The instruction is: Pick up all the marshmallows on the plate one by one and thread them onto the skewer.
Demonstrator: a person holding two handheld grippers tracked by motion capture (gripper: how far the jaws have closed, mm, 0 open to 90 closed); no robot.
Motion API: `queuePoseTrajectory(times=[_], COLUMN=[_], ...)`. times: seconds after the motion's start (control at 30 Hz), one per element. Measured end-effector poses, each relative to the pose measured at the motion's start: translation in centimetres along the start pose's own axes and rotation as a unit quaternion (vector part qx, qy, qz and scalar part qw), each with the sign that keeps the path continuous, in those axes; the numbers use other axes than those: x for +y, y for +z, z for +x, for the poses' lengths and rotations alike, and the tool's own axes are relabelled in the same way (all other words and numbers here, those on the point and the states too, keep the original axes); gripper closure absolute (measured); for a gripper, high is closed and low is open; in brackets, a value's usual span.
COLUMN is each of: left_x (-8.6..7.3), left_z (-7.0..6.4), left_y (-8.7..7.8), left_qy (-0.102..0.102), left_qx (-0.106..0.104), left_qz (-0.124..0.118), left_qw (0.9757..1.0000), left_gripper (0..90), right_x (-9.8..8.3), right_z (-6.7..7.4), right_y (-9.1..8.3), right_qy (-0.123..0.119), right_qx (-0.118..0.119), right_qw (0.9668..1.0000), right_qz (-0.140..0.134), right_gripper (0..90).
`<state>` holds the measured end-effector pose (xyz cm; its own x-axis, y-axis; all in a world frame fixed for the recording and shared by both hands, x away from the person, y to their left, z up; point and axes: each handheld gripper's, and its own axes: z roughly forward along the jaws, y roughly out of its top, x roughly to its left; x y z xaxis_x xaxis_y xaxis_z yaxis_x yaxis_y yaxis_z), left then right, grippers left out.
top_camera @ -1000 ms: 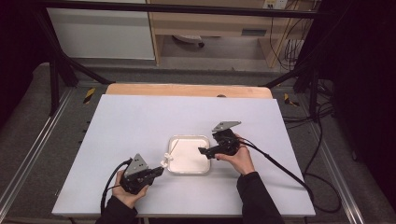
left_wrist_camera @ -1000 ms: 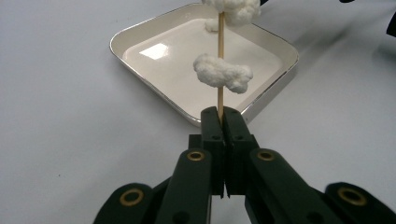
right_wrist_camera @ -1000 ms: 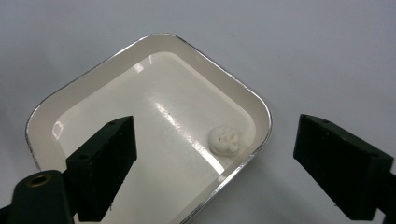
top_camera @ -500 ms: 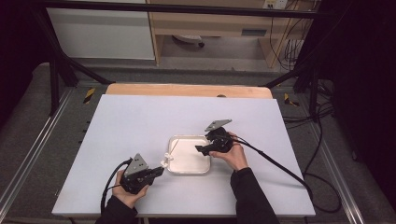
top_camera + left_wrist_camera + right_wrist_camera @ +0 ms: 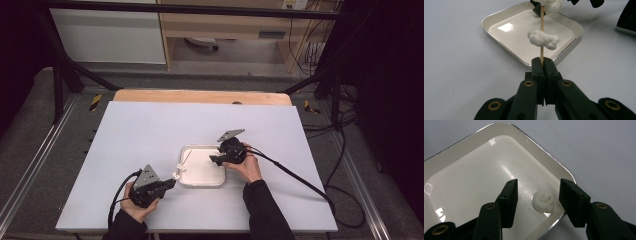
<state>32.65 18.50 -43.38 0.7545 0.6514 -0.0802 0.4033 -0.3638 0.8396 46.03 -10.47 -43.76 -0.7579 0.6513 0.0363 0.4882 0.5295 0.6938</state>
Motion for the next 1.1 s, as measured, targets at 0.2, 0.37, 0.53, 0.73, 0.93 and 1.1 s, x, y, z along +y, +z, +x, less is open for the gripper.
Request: queuePoseTrajectory(times=[0.2, 0.37, 0.53, 0.73, 0.93, 1.1], left_x=[0.01, 0.03, 0.04, 0.05, 0.06, 0.06], left_z=[-0.03, 0.0, -0.01, 0.0, -0.03, -0.08], left_y=[0.01, -0.06, -0.06, -0.08, -0.1, -0.07], left_qy=[0.0, 0.001, 0.001, 0.002, 0.002, 0.0], left_qx=[-0.001, -0.001, -0.002, -0.002, -0.001, -0.001], left_qz=[-0.001, -0.002, -0.002, -0.003, -0.004, -0.004], left_qw=[1.0, 1.0, 1.0, 1.0, 1.0, 1.0], left_gripper=[88.9, 88.9, 88.9, 88.9, 88.9, 88.9], right_x=[-0.09, -0.09, -0.22, -0.28, -0.35, -0.38], right_z=[-0.01, -0.06, 0.0, 0.02, 0.09, 0.08], right_y=[0.15, 0.16, 0.42, 0.47, 0.44, 0.44], right_qy=[-0.005, 0.003, 0.003, 0.006, 0.006, 0.01], right_qx=[-0.003, -0.001, 0.0, 0.0, -0.006, -0.011], right_qw=[1.0, 1.0, 0.9999, 0.9999, 0.9999, 0.9998], right_qz=[0.003, 0.008, 0.012, 0.013, 0.013, 0.01], right_gripper=[58.1, 61.9, 66.1, 69.4, 72.2, 73.8])
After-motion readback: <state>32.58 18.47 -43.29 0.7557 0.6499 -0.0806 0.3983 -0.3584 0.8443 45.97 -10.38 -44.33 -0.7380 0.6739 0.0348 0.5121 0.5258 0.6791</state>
